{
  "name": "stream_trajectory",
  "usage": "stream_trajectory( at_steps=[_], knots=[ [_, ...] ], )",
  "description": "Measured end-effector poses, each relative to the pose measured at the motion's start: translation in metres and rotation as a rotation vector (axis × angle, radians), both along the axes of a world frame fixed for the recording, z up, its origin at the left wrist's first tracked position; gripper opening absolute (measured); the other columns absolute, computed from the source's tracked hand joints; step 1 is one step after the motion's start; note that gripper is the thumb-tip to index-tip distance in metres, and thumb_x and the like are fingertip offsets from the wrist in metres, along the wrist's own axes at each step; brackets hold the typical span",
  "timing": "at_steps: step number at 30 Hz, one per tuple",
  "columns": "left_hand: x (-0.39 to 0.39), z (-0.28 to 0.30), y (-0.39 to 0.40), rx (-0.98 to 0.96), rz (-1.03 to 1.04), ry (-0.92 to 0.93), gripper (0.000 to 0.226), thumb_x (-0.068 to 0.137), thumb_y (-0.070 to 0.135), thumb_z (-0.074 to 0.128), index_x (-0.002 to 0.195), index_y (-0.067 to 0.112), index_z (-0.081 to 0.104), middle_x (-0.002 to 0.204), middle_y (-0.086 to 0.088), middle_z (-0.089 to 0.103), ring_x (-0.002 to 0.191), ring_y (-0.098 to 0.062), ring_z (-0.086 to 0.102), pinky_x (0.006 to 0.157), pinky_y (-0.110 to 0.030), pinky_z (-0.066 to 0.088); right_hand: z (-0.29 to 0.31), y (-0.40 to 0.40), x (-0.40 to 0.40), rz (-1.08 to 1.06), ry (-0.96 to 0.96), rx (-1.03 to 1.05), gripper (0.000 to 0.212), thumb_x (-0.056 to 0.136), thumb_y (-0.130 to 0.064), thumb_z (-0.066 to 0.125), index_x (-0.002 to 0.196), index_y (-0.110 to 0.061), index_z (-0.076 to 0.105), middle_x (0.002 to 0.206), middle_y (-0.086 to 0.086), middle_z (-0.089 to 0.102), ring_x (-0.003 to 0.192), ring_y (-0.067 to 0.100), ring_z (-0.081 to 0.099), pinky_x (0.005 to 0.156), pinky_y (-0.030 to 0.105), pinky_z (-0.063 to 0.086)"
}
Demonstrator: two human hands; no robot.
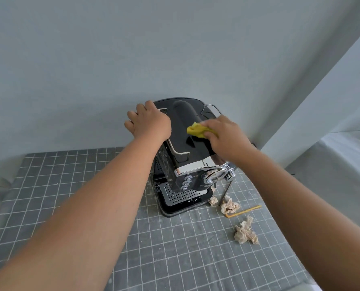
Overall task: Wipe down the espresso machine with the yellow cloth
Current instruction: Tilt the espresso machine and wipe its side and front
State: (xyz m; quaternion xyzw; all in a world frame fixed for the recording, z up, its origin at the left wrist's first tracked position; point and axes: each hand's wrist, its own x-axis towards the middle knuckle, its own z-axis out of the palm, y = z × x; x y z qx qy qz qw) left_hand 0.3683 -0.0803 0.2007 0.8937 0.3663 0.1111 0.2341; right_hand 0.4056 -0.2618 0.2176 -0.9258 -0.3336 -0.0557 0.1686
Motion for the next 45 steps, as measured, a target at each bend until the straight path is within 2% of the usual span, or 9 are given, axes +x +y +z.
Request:
stream_trajectory(
  at_steps=[4,11,16,19,22,31,37,40,45],
  knots=[
    [0.0,-0.002,0.0,-0.006,0.014,-0.007,0.031,0.094,0.018,0.035,0.124,0.013,0.039,0.129,-0.008,0.04,0.116,-0.031,0.032,0.081,-0.038,0.018,-0.008,-0.025,-0.042,0.034,-0.265,-0.066,0.023,0.087,-0.012,0.062,0.109,-0.017,0.068,0.095,0.01,0.06,0.073,0.031,0.061,0.057,0.028,0.04],
    [0.003,-0.001,0.0,-0.006,0.006,-0.005,0.03,0.096,0.021,0.031,0.123,0.013,0.04,0.128,-0.008,0.041,0.116,-0.031,0.033,0.081,-0.038,0.019,-0.005,-0.082,-0.059,-0.164,-0.009,-0.012,0.026,0.096,-0.02,0.049,0.12,-0.016,0.06,0.101,0.001,0.061,0.081,0.019,0.056,0.068,0.028,0.043],
    [0.003,0.001,0.0,-0.009,0.007,-0.003,0.029,0.096,0.021,0.031,0.123,0.013,0.04,0.128,-0.008,0.042,0.116,-0.031,0.032,0.081,-0.038,0.02,0.034,-0.052,-0.021,-0.243,-0.19,0.181,0.028,0.096,-0.023,0.05,0.121,-0.023,0.062,0.091,0.003,0.056,0.076,0.02,0.052,0.062,0.026,0.038],
    [0.002,0.001,0.001,0.006,0.002,0.012,0.031,0.096,0.022,0.031,0.124,0.012,0.04,0.129,-0.01,0.041,0.116,-0.031,0.032,0.083,-0.039,0.022,0.036,-0.008,0.024,-0.213,-0.151,0.021,0.03,0.095,-0.024,0.049,0.122,-0.024,0.061,0.105,0.009,0.054,0.09,0.028,0.057,0.078,0.034,0.048],
    [0.0,0.0,0.001,0.017,-0.004,0.019,0.03,0.095,0.021,0.032,0.122,0.012,0.04,0.128,-0.01,0.041,0.116,-0.032,0.032,0.081,-0.039,0.02,0.025,0.013,0.043,-0.158,-0.078,-0.313,0.032,0.09,-0.014,0.049,0.117,-0.024,0.062,0.106,0.007,0.052,0.098,0.03,0.057,0.077,0.033,0.047],
    [0.0,0.002,0.001,0.012,-0.007,0.029,0.033,0.091,0.018,0.035,0.123,0.013,0.039,0.128,-0.01,0.04,0.117,-0.032,0.031,0.086,-0.04,0.024,0.056,-0.057,-0.028,0.103,-0.03,-0.731,0.03,0.091,-0.015,0.051,0.112,-0.029,0.067,0.089,-0.009,0.046,0.087,0.013,0.047,0.077,0.028,0.044],
    [0.004,0.001,0.0,0.004,0.011,0.034,0.034,0.092,0.018,0.035,0.125,0.012,0.039,0.13,-0.01,0.04,0.119,-0.033,0.031,0.088,-0.041,0.025,0.053,-0.103,-0.007,-0.353,-0.044,-0.361,0.027,0.089,-0.021,0.045,0.106,-0.023,0.067,0.088,-0.002,0.048,0.096,0.027,0.054,0.078,0.033,0.043],
    [0.005,0.001,-0.001,0.007,0.027,0.04,0.035,0.093,0.019,0.034,0.127,0.012,0.039,0.133,-0.01,0.04,0.121,-0.034,0.031,0.091,-0.042,0.027,0.016,-0.088,-0.007,-0.384,0.062,-0.169,0.025,0.091,-0.022,0.045,0.105,-0.017,0.065,0.096,0.006,0.059,0.085,0.023,0.053,0.071,0.029,0.04],
    [0.006,-0.002,0.0,0.024,0.046,0.038,0.034,0.097,0.023,0.03,0.127,0.011,0.04,0.133,-0.01,0.041,0.122,-0.035,0.031,0.093,-0.043,0.027,-0.023,-0.079,-0.007,-0.358,0.019,0.113,0.025,0.096,-0.023,0.046,0.112,-0.017,0.064,0.096,0.002,0.052,0.081,0.019,0.052,0.07,0.03,0.042]
  ],
)
